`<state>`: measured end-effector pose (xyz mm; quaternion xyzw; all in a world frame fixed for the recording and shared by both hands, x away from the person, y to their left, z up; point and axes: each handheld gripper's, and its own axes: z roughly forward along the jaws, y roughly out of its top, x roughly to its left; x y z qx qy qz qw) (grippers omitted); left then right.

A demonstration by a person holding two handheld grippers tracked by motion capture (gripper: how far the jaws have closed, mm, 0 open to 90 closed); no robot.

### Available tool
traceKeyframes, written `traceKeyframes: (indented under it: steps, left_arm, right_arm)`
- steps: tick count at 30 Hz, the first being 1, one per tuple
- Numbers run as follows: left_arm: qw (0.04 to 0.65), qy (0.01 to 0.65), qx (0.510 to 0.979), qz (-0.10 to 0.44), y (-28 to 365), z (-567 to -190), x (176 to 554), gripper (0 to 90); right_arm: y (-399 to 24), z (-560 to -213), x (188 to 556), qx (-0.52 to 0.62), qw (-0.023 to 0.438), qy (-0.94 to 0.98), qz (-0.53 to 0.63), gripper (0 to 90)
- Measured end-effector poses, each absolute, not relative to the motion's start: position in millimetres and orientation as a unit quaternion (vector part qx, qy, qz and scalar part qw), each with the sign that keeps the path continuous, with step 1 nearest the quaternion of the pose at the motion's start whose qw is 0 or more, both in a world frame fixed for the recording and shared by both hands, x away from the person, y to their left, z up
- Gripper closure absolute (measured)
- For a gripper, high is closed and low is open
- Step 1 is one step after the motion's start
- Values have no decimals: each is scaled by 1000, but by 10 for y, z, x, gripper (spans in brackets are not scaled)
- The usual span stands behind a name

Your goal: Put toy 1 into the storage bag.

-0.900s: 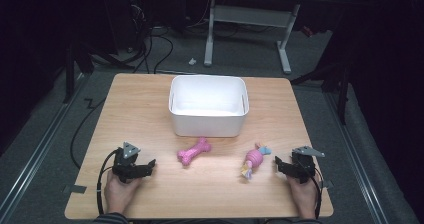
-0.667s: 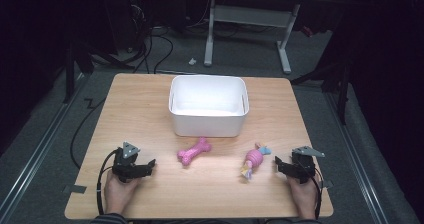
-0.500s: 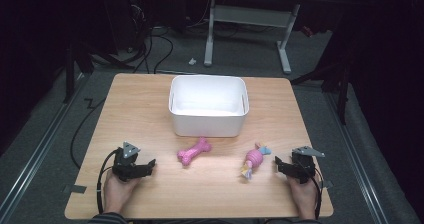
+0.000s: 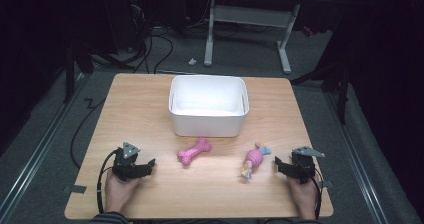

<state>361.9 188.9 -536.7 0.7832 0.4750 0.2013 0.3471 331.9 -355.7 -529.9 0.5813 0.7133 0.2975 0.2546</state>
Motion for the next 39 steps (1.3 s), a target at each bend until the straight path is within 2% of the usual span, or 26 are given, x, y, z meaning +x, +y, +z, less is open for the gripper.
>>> traceKeyframes:
  steps: [6,10,17,23,31,34,39]
  left_arm:
    - [352,474,781,204,1880,-5360,3611,216]
    - [375,460,776,211,1870,-5323,3575,262]
    - [376,470,777,181,1859,-5254,3560,215]
    - [400,469,766,182,1837,-5165,3505,221]
    - [405,444,779,179,1723,-4991,3489,213]
    - [399,439,788,166,1655,-4940,3478,253]
    - [394,428,797,160,1594,-4893,3468,231]
  right_arm:
    - [-3557,-5298,3318,581,254,713,297,282]
    - [-3557,-5299,3317,581,254,713,298,282]
    - [-3556,-5298,3314,582,254,713,297,282]
    - [-3555,-5298,3314,582,253,713,298,279]
    - [-3555,-5298,3312,581,253,714,297,278]
    - [-3553,-5298,3311,581,252,714,297,275]
    - [-3553,-5299,3310,580,253,715,297,274]
